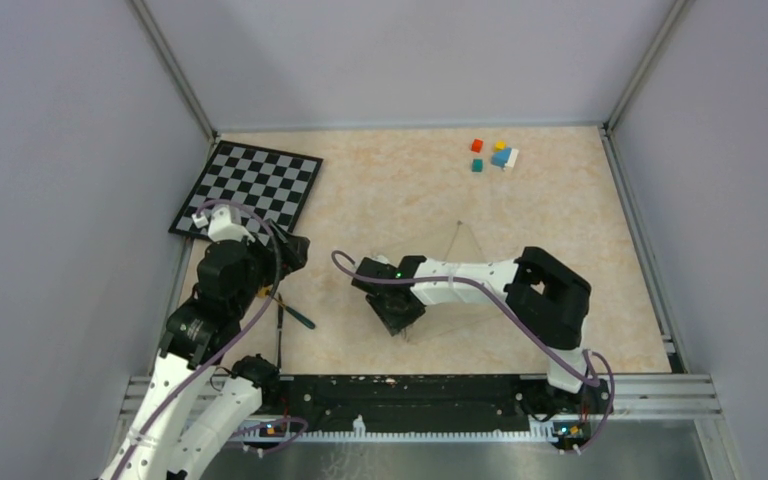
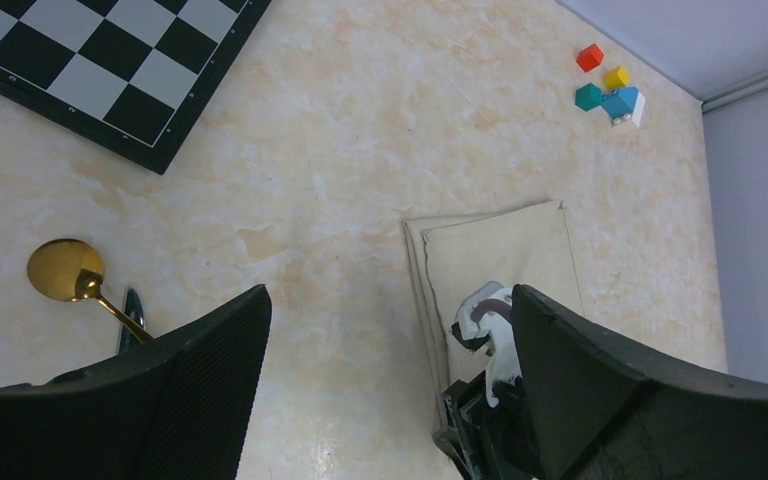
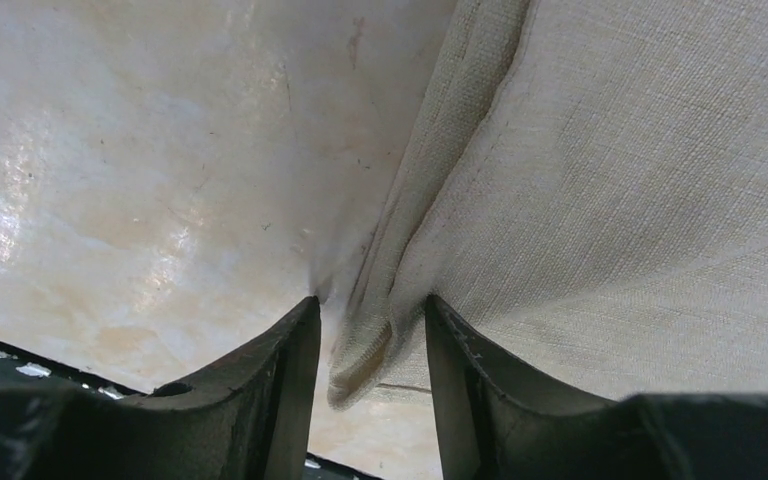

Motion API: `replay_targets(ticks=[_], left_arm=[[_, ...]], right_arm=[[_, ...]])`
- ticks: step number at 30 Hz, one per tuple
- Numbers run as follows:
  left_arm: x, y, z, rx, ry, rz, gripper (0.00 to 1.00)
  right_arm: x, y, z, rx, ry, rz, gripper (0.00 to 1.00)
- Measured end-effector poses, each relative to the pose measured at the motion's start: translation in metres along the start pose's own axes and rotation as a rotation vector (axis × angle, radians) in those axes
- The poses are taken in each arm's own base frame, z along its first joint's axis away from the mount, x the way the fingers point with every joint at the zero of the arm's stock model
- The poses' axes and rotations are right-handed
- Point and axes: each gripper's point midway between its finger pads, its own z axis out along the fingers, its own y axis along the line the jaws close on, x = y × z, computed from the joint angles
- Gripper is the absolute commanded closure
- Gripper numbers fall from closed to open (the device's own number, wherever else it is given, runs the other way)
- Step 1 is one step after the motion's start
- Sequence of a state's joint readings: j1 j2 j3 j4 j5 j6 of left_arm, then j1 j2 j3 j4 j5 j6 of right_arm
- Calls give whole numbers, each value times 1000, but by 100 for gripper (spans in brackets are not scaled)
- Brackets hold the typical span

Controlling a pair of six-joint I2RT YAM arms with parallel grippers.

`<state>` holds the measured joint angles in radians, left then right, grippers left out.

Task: Fold the napkin into a case and place the utensils inside
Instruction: Pick up the upper triangle-folded napkin from the center of the board.

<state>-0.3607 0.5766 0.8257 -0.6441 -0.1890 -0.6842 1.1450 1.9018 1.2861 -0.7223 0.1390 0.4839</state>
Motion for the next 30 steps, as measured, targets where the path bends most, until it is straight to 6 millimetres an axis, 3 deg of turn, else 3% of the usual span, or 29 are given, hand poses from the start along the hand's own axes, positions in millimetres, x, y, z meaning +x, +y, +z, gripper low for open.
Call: replay_targets(ticks=[2,6,11,15,22,30], left_arm=[[0,0,0,1,1,1,6],[4,1,1,0,10,4,3],[23,10,15,-39,82,14,1],[52,17,38,-97,208,-10,1],[128,0,89,-65,533,-184,1],[204,-26,126,19,793,-450,2]], right_arm=[[0,-1,1,6,-1,-6,67],[0,-10,2,57,-15,-27,100],[-2,-15,1,84,-56,-46,100],[1,-17,-5,42,-131,-58,100],[-5,-14,-28,-104,-270,-18,100],[-7,-19,-29,-185,-318,31,100]])
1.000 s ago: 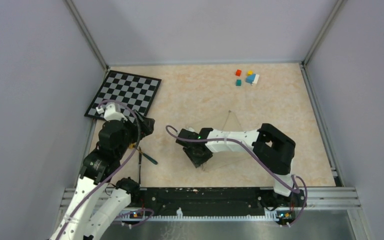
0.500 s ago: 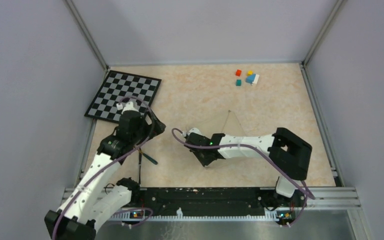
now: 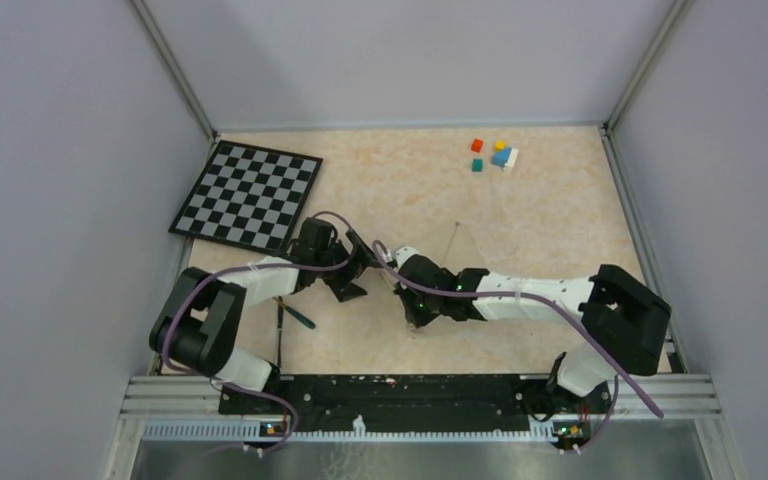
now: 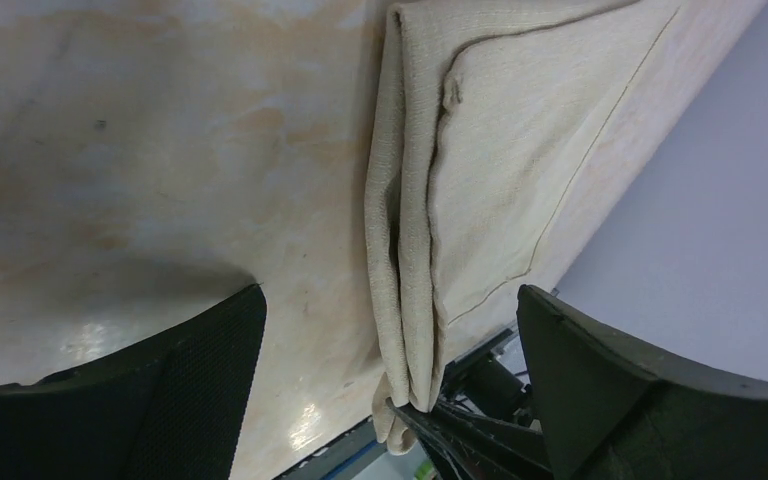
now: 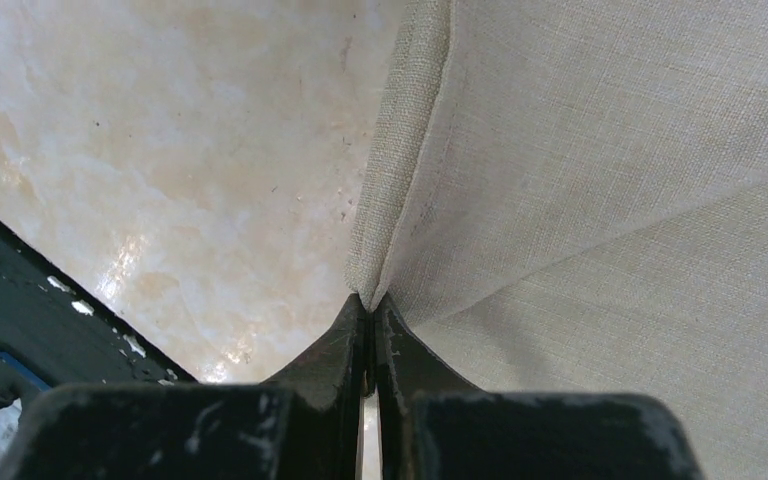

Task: Fold the napkin into a case and place the utensils inside
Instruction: Pick up the upper triangle-folded napkin from the center of the board, then turn over the upper triangle folded napkin at the center of the board.

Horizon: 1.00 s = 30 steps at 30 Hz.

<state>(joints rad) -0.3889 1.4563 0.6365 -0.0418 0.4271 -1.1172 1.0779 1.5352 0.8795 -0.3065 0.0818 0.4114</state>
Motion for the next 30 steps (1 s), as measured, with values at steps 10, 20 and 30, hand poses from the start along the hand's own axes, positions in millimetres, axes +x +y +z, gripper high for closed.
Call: replay_targets(ticks=[10,20,30], left_arm=[[7,-9,34,113,44,-182,42],[-23,4,34,29,-94,-129,91],[-53,-39,-115,-35,-390,92,100]], right_arm=[[-6,-2,-8,-48,-47,30,100],[-4,6,-9,-91,-37,22,100],[-73,151,-40,-554,-205,0,100]])
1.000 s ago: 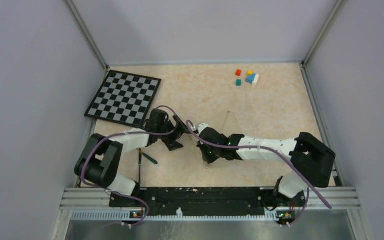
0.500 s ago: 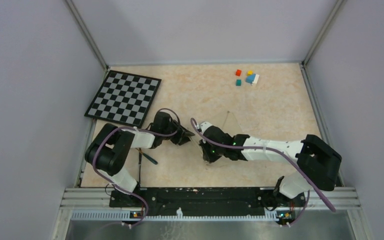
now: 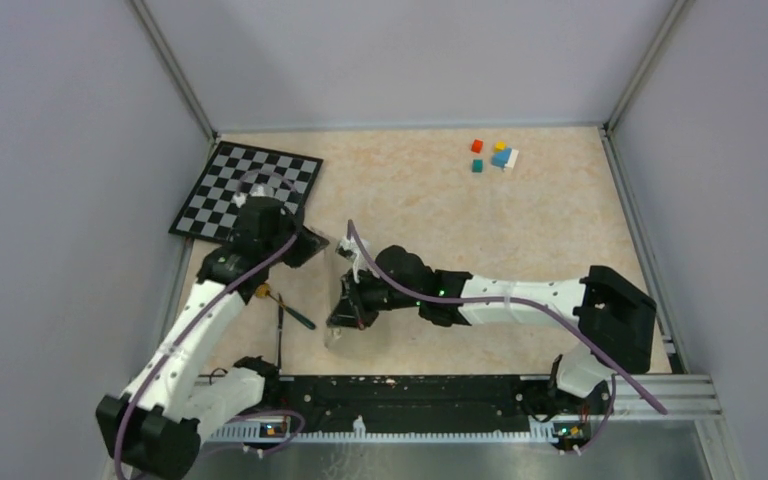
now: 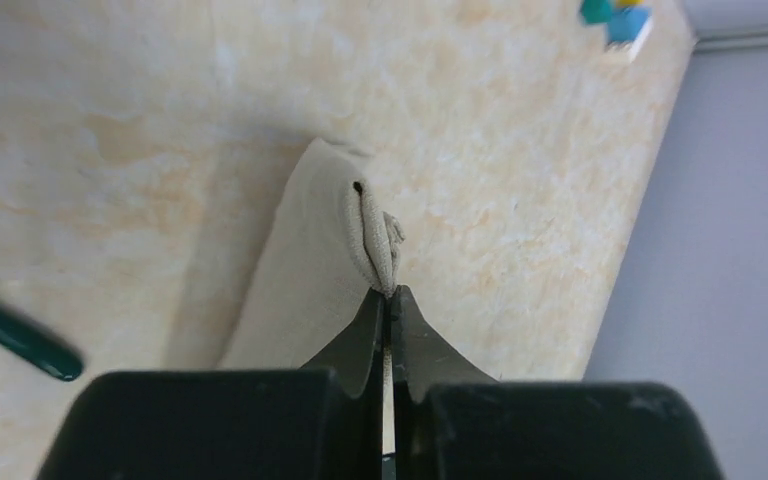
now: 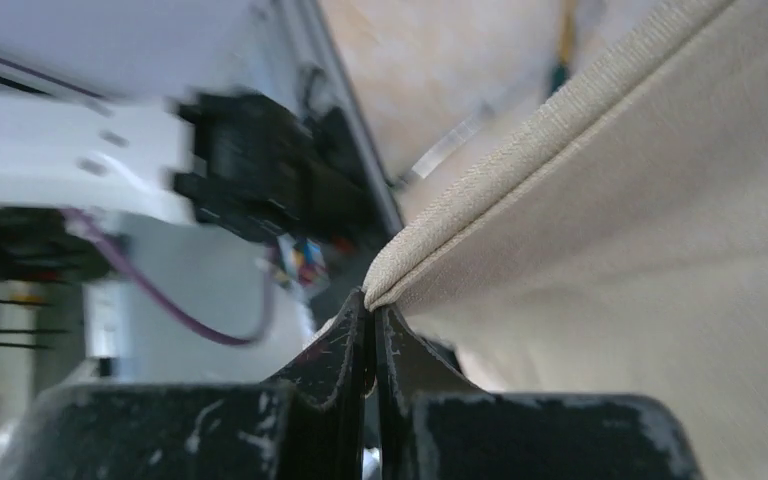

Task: Fold the napkin into a case and place the utensils inside
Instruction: Turn over the upper triangle folded napkin at the center of the board.

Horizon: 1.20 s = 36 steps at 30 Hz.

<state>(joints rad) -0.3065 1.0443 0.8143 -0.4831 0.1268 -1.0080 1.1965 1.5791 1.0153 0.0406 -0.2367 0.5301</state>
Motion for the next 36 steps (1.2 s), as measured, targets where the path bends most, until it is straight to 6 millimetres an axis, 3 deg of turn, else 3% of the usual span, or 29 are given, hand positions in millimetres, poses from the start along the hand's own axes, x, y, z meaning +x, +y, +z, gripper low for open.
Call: replay_targets(ticks=[2,4,5,7,10,13,17,21,23,24,27,29,33,36], left_arm=[[-22,-19,-39,14,-94,57,100],[-41,-36,-65,18,-164,104,100],[-48,-45,-72,18,-187,126,100],[-48,-54,-62,-8,-177,169,100],[-23,-55,-9,-125,-79,263,100],[24,-50,69,-254,57,385,100],[80,-45,140,-337,206,491,100],[112,-53,181,-322,269,554,100],[121,-59,194,-292,288,569,99],[124,-60,199,-281,296,573,95],[123,-69,213,-230,280,592,58],[115,-78,220,-186,255,599,38],[103,-100,215,-81,250,612,19],[97,-119,181,19,270,630,17]], right_arm=[[-27,33,0,-151,-90,37,100],[-52,52,-8,-280,-173,79,100],[-59,53,-13,-329,-204,105,100],[-61,40,-24,-387,-238,169,100],[-37,-11,-40,-397,-245,319,100],[7,-73,-57,-339,-229,527,100],[51,-124,-79,-240,-226,695,100],[79,-162,-91,-114,-202,744,100],[90,-179,-95,-27,-177,727,89],[94,-185,-96,11,-162,715,82],[100,-192,-106,122,-100,657,60],[105,-193,-116,191,-66,637,56],[110,-194,-141,323,-40,596,49],[106,-194,-149,359,-41,569,50]])
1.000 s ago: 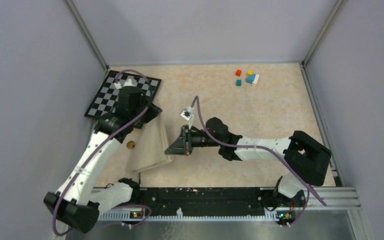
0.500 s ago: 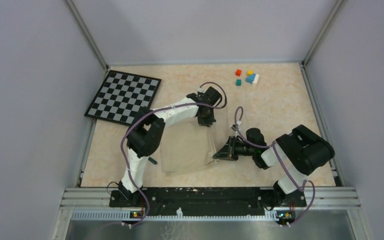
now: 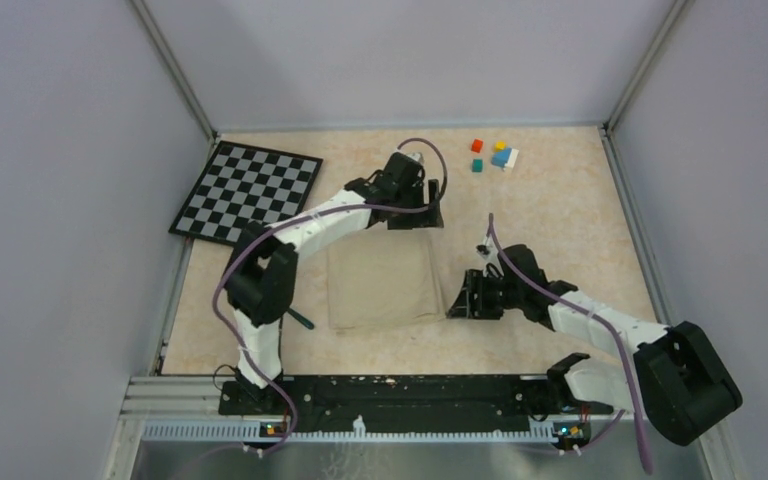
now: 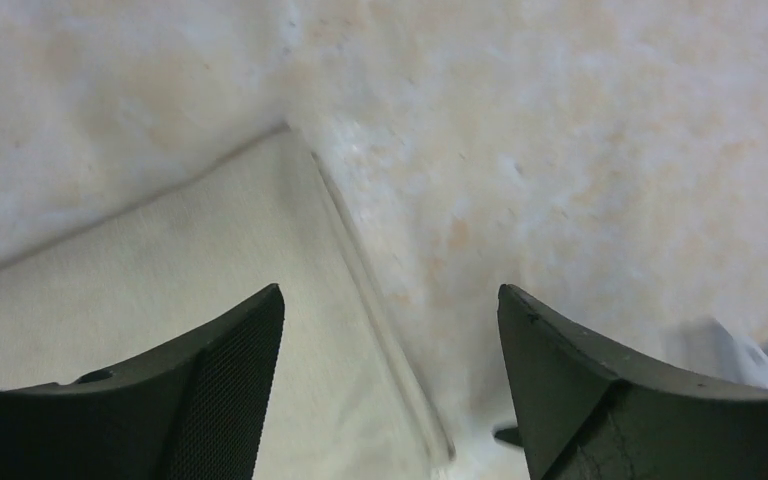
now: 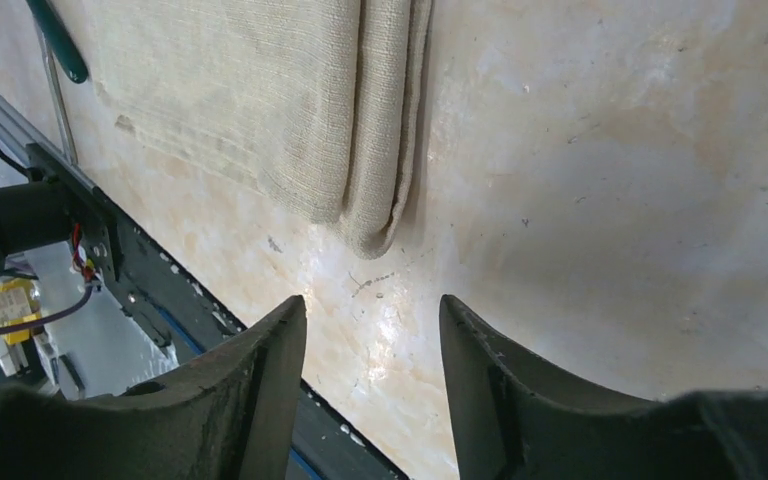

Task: Fold the napkin into a case and place the utensils inside
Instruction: Turn over the upper triangle folded napkin at the center of the board, then smooth out the lower triangle-folded napkin at the center of the board.

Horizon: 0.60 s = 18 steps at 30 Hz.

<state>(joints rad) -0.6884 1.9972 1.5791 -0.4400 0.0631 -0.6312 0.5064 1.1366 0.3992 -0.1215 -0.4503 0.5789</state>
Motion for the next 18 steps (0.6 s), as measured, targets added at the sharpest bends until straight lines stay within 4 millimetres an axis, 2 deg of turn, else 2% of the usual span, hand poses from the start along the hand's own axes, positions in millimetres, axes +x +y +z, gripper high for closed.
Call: replay_targets(ticks=[3,5,7,8,11,14,18], left_arm=[[1,-18,-55,110,-37,38,21],[10,-29,-91,199,-54,57,22],[29,-32,-112,263,-44,70,30],[39,-32,-116,279,-29,73,37],[89,-28,-105,280,71,89,40],[134,-22,-86,233,183,118,40],[170,-22,-66,170,253,181,49]], right_arm=[[-1,2,2,-7,10,1,56],[0,0,5,-4,24,10,59],[1,-2,12,-6,45,24,63],[2,-2,16,-11,51,30,64],[1,-1,23,-32,62,43,66],[-3,4,28,-69,54,41,74],[-5,7,34,-99,47,43,85]])
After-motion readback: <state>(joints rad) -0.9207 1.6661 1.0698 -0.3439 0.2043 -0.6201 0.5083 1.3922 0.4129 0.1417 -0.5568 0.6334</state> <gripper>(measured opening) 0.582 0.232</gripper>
